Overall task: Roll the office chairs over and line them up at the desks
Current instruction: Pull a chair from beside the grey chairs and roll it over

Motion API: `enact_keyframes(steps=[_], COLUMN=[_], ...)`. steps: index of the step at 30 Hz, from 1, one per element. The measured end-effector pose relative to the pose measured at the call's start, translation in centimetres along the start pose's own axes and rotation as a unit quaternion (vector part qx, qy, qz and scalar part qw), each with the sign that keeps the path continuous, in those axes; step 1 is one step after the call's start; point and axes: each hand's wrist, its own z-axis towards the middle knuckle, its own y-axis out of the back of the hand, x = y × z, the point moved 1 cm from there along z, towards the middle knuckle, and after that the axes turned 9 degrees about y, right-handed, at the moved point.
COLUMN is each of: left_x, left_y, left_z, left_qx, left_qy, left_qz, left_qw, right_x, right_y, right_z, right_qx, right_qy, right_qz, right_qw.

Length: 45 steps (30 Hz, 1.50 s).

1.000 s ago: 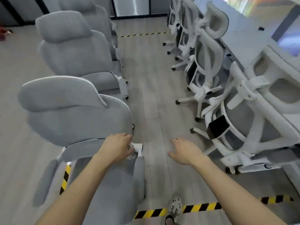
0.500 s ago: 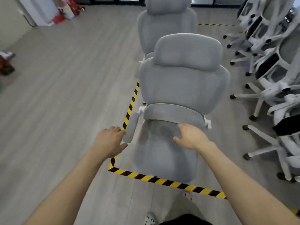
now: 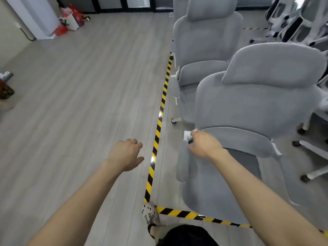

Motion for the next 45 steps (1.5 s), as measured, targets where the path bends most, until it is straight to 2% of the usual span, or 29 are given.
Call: enact_keyframes(steps=[4,8,12,16,22,27,31,35,38,45], left_x=[5.6,9.7,11.5,11.5,7.8,1.7,-2.8,-7.0,-9.4,-12.8], left_y=[2.5,5.6,8.3,11.2,17.7,22.4,24.6,26.2,26.8,28.6], left_z=[7.2,14.7,23.4,32.6,42.8,46.9,50.0,51.4,51.3,49.9], left_qx=[-0.011,-0.036,-0.058,-0.082,-0.09,-0.123,-0.156,-0.162,-0.172,-0.216], left_qy=[-0.054,-0.095,-0.165,-0.243,-0.353,-0.447,-0.483,-0.521,-0.562,-0.678], left_qz=[0.036,0.045,0.063,0.09,0.112,0.129,0.146,0.178,0.177,0.134], left_qw=[0.998,0.994,0.983,0.962,0.924,0.877,0.849,0.819,0.79,0.69], right_x=[2.0,2.4,1.1,-0.5,-1.2,-3.3,-4.7,-5.6,-5.1,0.2], right_y=[2.4,6.5,9.4,11.1,12.5,12.7,12.7,11.9,11.5,10.6], right_z=[6.0,9.5,12.9,16.6,20.1,22.6,25.3,26.3,25.8,24.9], right_qx=[-0.015,-0.094,-0.177,-0.223,-0.249,-0.259,-0.291,-0.273,-0.293,-0.339], right_qy=[-0.064,-0.164,-0.288,-0.389,-0.487,-0.555,-0.598,-0.638,-0.634,-0.641], right_qz=[0.005,0.019,0.036,0.065,0.103,0.139,0.182,0.159,0.181,0.239], right_qw=[0.998,0.982,0.94,0.891,0.831,0.778,0.725,0.702,0.693,0.645])
